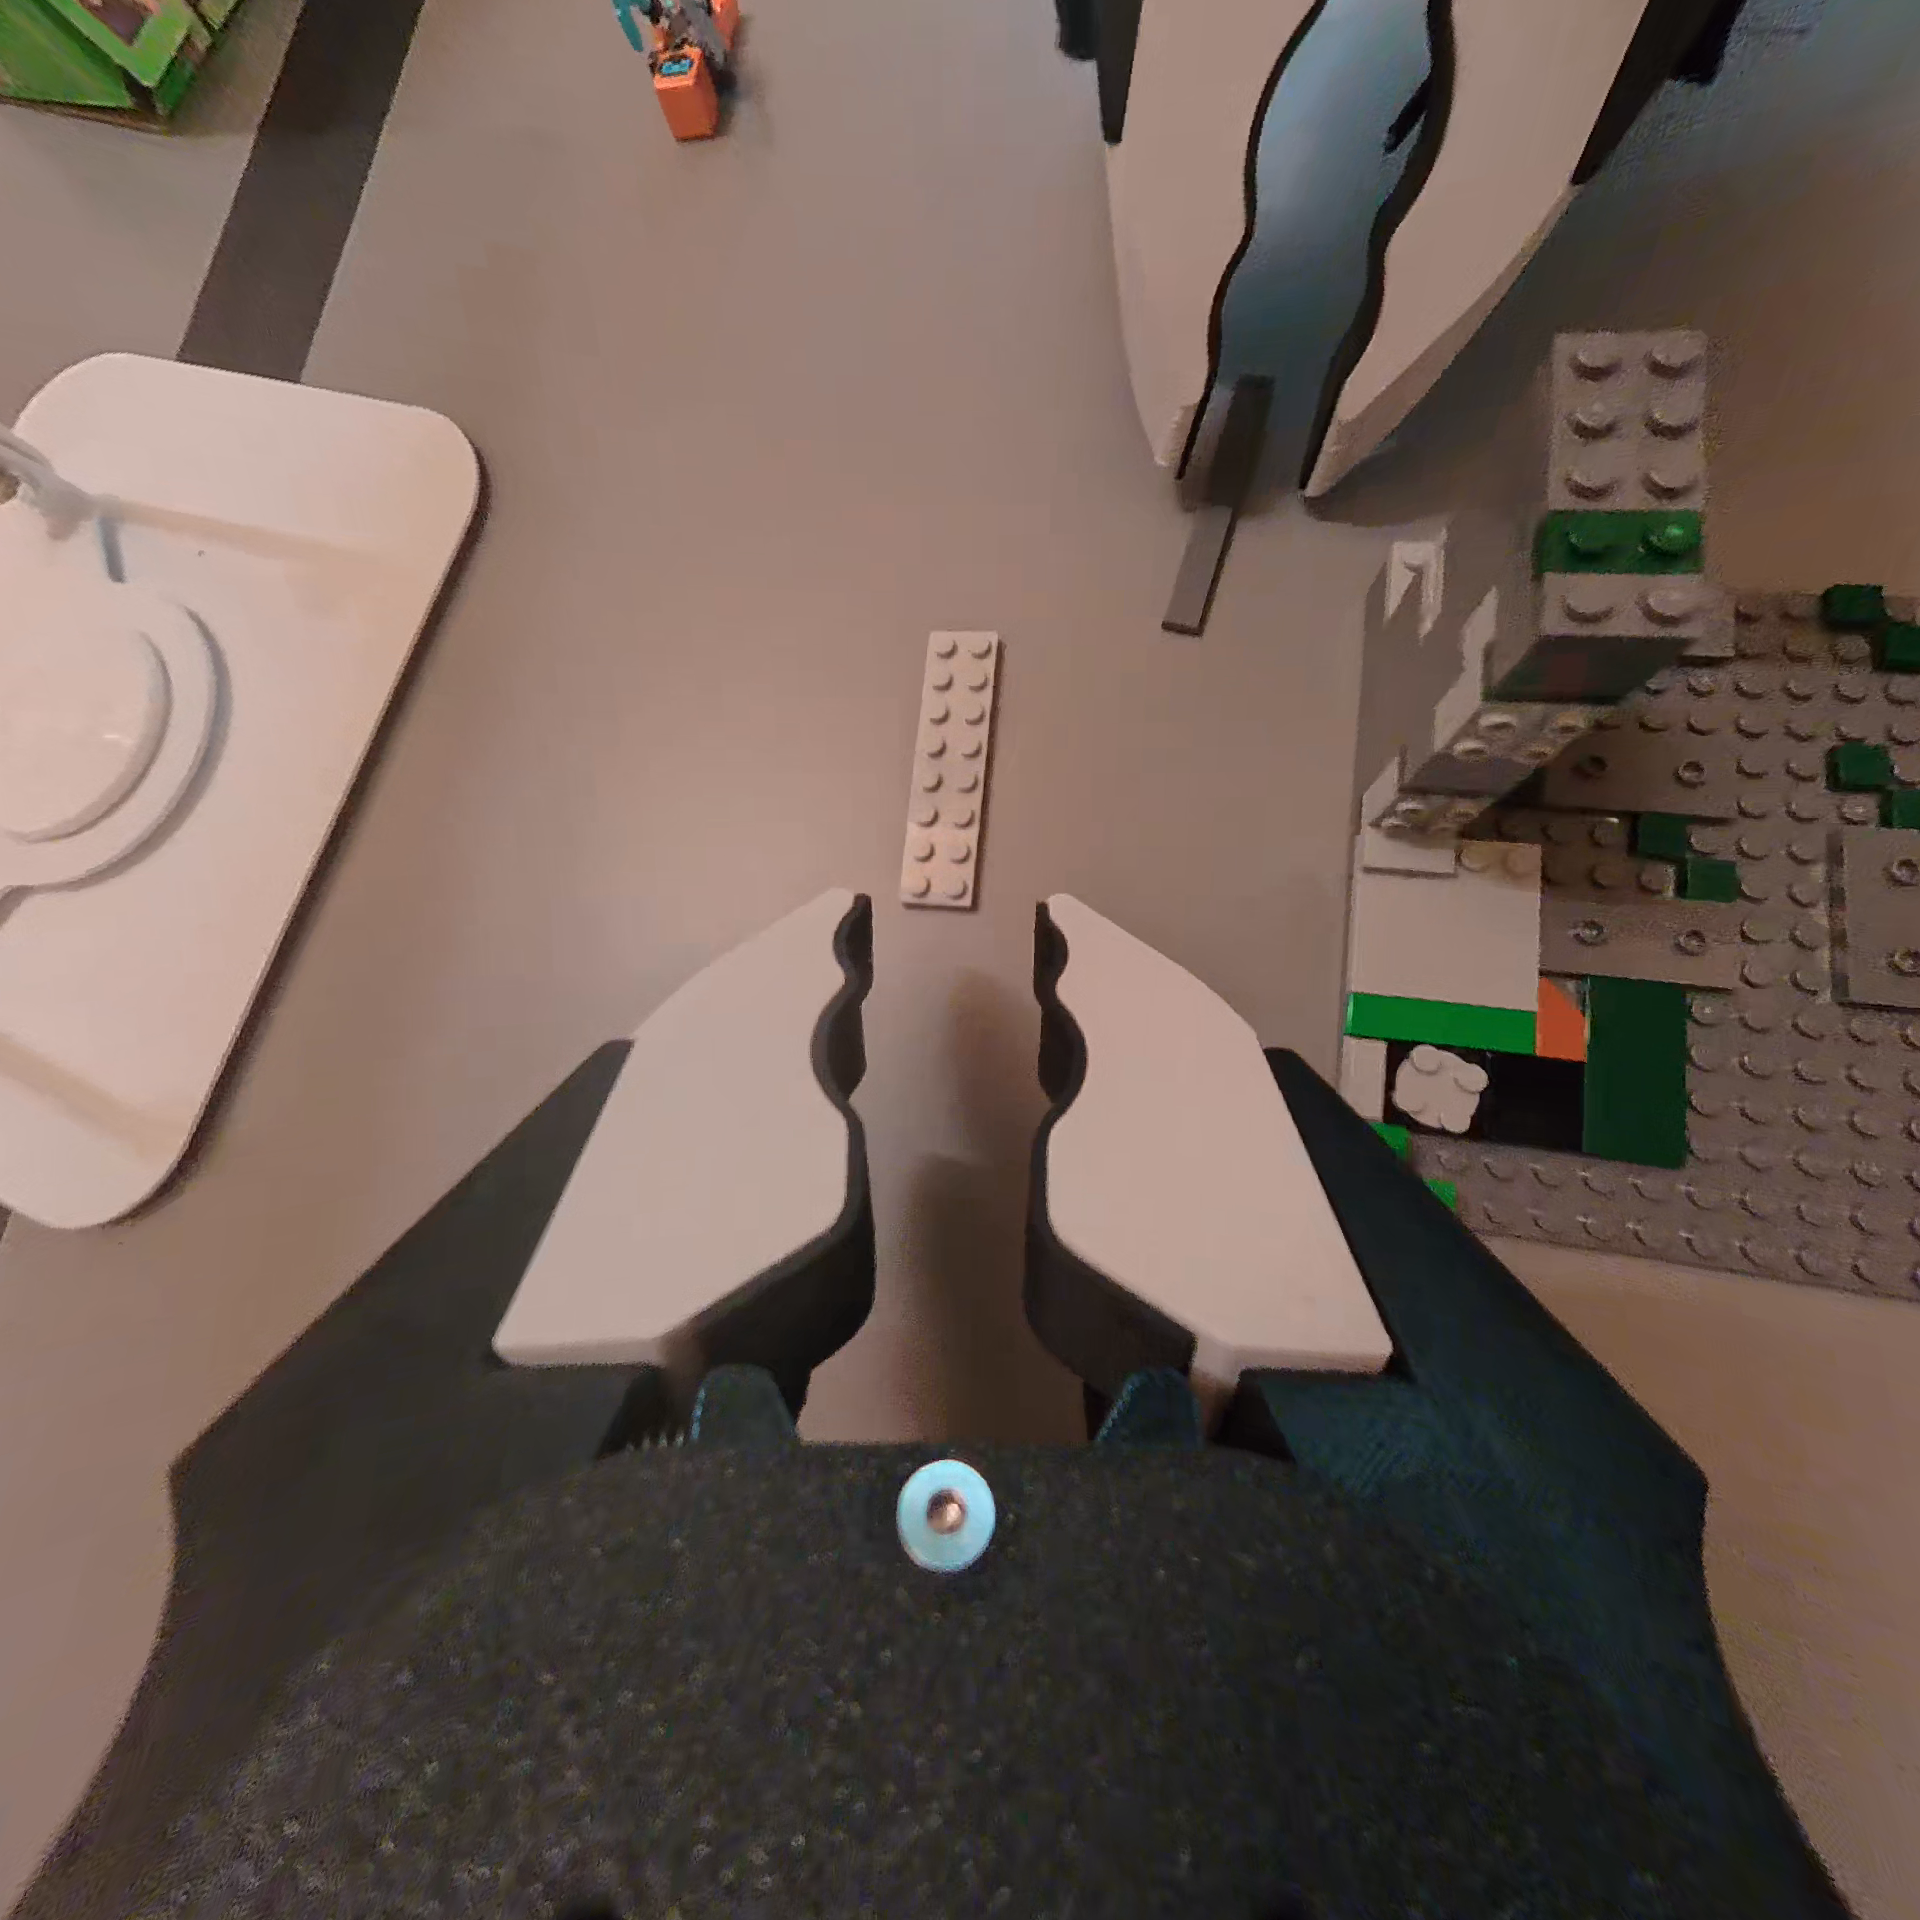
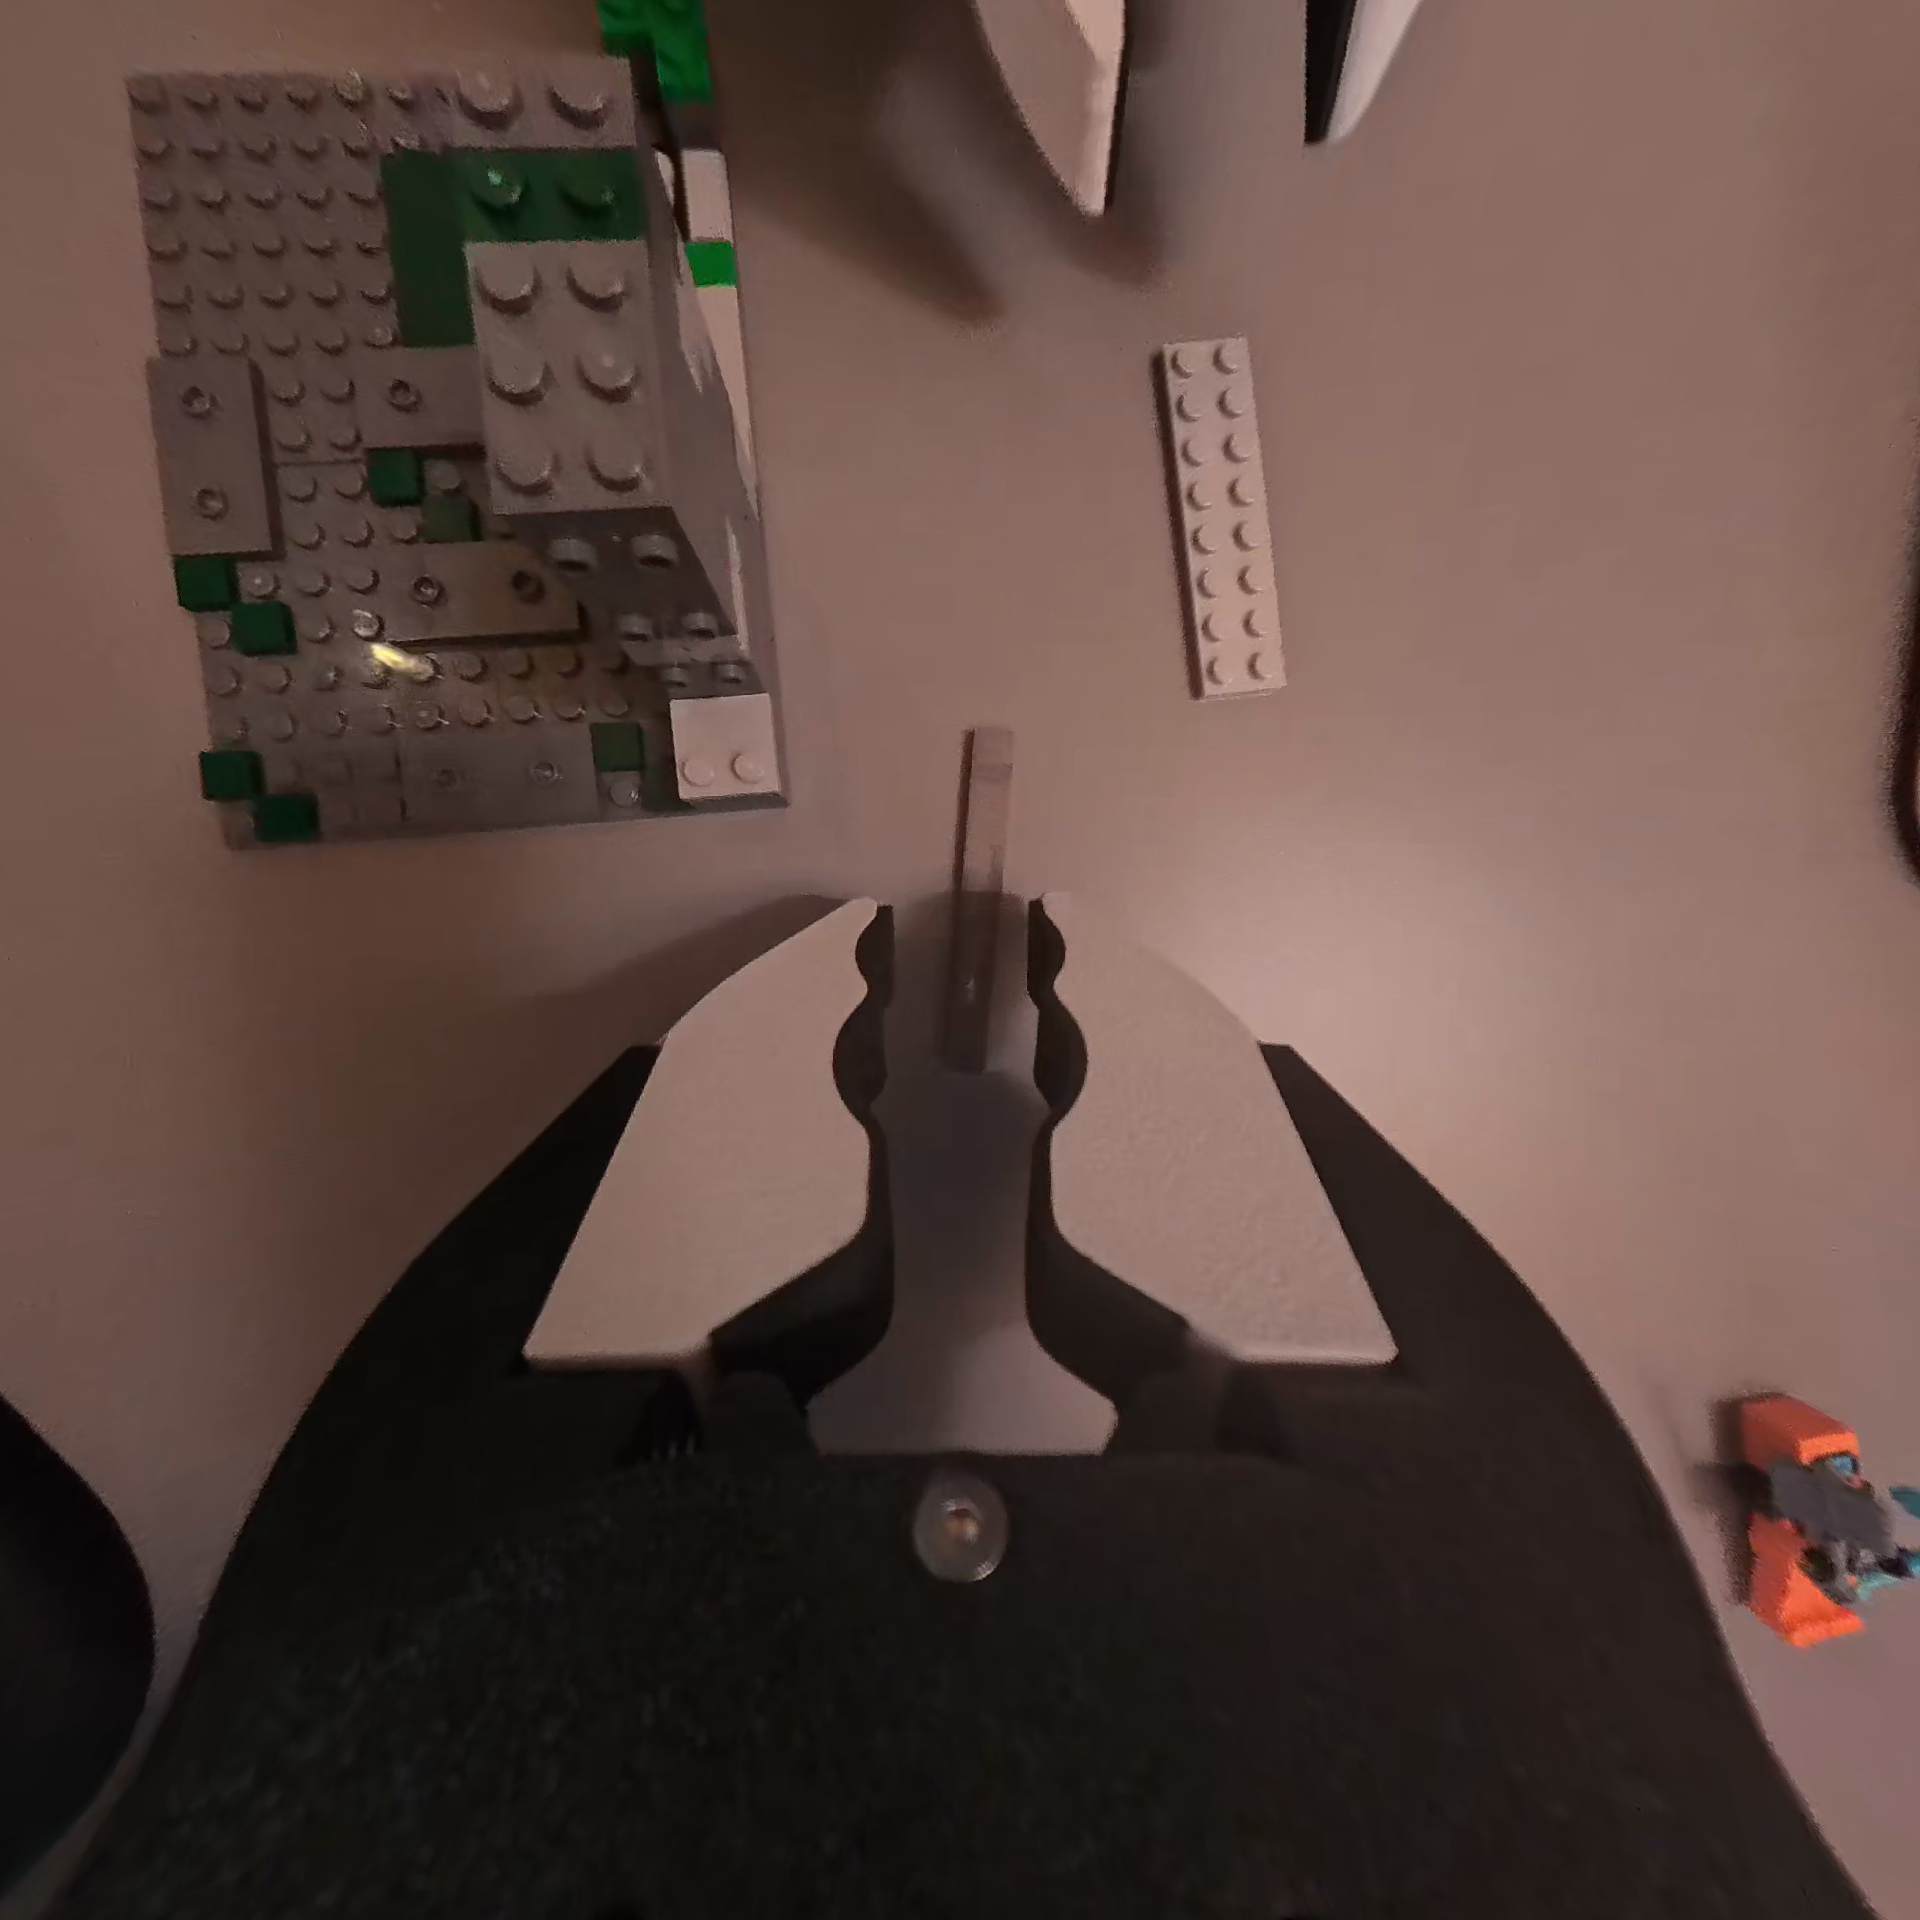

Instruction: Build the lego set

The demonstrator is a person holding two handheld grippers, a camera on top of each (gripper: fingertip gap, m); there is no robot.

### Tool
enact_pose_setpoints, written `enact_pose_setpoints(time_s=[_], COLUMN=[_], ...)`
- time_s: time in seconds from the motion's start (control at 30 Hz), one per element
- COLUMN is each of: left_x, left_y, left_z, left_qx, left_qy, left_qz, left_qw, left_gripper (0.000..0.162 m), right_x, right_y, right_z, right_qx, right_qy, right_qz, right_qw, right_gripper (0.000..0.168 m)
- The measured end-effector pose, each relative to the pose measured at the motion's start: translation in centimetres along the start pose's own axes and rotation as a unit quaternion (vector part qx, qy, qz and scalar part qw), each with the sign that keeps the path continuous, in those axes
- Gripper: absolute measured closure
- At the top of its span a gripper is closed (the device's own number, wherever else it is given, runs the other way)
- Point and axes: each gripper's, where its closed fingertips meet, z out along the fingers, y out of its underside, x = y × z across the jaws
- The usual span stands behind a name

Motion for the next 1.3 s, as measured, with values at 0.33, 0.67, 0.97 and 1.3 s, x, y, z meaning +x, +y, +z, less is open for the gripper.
enact_pose_setpoints(time_s=[0.33,0.67,0.97,1.3], left_x=[1.3,0.5,0.1,0.5], left_y=[-0.1,1.1,2.3,2.6], left_z=[-2.1,-1.2,-0.6,0.1], left_qx=[0.029,0.019,0.007,0.003], left_qy=[-0.028,-0.031,-0.033,-0.020], left_qz=[-0.004,-0.039,-0.050,-0.051], left_qw=[0.999,0.999,0.998,0.999], left_gripper=[0.137,0.144,0.144,0.144], right_x=[0.4,4.0,4.8,4.7], right_y=[0.0,-4.2,-5.5,-5.9], right_z=[0.7,-0.5,3.5,4.0], right_qx=[-0.021,0.001,-0.041,-0.029], right_qy=[-0.033,-0.006,-0.045,-0.049], right_qz=[0.013,-0.014,-0.035,-0.042], right_qw=[0.999,1.000,0.998,0.998], right_gripper=[0.161,0.162,0.161,0.161])
